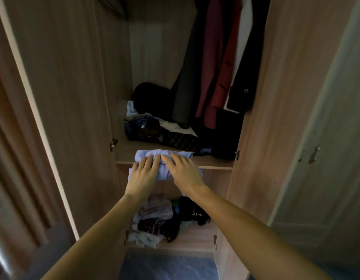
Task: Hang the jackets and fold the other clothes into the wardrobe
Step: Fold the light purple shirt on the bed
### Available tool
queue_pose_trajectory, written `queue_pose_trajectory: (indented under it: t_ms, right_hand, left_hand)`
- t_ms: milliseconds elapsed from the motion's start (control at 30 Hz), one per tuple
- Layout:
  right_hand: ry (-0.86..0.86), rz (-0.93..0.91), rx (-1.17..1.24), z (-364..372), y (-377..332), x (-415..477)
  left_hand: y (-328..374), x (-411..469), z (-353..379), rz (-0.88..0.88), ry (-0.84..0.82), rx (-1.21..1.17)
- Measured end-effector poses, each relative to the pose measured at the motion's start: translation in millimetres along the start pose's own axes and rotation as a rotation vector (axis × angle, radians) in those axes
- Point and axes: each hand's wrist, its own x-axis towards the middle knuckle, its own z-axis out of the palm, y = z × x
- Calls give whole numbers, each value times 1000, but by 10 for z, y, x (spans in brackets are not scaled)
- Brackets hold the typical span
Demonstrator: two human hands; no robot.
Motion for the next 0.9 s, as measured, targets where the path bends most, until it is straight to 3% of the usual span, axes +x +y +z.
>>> queue_pose_trajectory:
  t_ms: [267,500,900]
  right_hand:
    - [-51,-18,55,1068,308,719]
    - [-52,-70,104,1902,800,1476]
    - [-261,-53,275,3500,1028,2293]
  left_hand:
    - [-593,602,791,-30,-15,45]
    - [-978,1319,1353,-132,-138,85]
    - [-1880,2043,2678,-110,-234,118]
